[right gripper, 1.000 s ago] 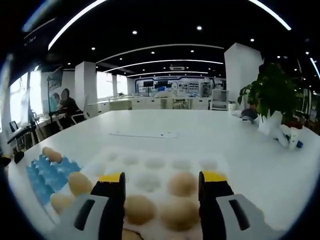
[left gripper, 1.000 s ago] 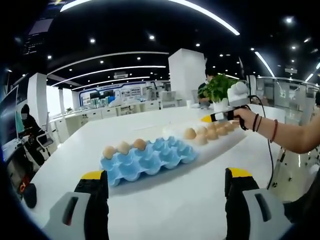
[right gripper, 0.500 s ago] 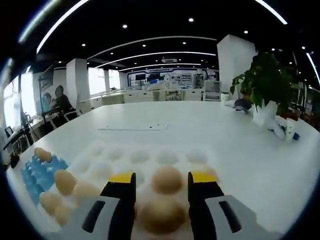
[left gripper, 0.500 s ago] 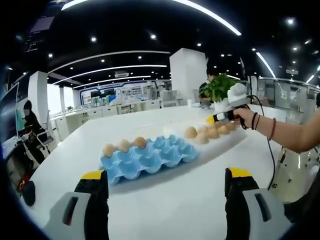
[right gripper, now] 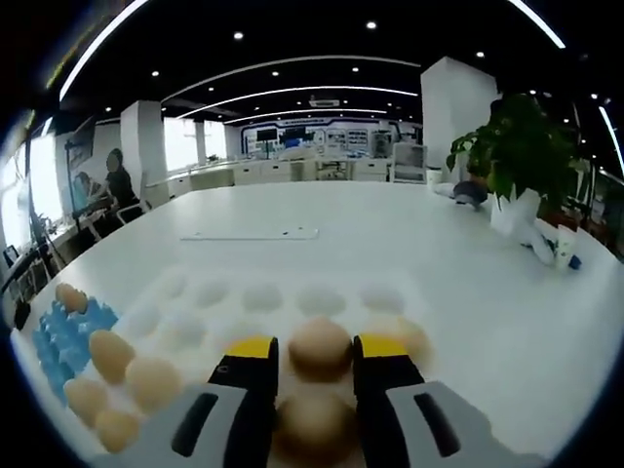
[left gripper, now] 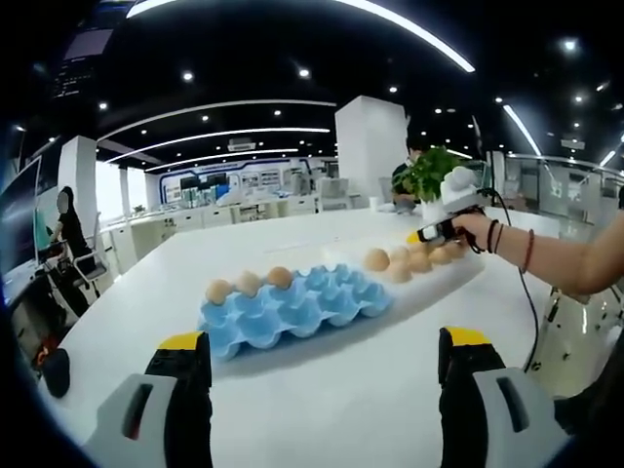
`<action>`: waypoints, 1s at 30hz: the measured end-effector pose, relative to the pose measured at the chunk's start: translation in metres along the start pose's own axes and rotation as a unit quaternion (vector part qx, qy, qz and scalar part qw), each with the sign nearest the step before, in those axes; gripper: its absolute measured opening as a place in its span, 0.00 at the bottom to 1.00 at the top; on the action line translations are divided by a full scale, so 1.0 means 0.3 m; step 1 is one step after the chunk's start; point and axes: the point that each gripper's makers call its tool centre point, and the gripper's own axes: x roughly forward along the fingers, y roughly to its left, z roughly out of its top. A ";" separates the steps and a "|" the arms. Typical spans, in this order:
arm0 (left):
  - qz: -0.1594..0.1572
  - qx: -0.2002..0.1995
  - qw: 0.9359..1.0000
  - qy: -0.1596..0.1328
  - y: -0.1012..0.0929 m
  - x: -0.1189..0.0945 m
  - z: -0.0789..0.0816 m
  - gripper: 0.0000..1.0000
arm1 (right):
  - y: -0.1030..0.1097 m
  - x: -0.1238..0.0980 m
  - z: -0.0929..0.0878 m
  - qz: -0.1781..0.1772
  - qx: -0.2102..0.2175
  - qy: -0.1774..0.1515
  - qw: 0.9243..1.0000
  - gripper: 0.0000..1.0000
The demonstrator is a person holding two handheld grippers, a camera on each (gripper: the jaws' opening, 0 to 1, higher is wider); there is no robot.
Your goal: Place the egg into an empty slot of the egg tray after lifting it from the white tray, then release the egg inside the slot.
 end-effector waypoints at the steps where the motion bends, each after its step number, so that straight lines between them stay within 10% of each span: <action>1: -0.001 0.001 1.000 -0.002 0.000 0.000 0.002 0.99 | -0.003 -0.001 0.000 -0.005 0.008 0.000 1.000 0.30; 19: 0.005 0.004 1.000 -0.007 0.021 -0.039 -0.008 0.99 | 0.009 -0.017 -0.017 -0.019 0.031 -0.003 0.999 0.26; 30: 0.003 0.003 1.000 -0.007 0.016 -0.050 -0.010 0.99 | 0.011 -0.101 0.099 -0.017 0.036 -0.062 0.997 0.26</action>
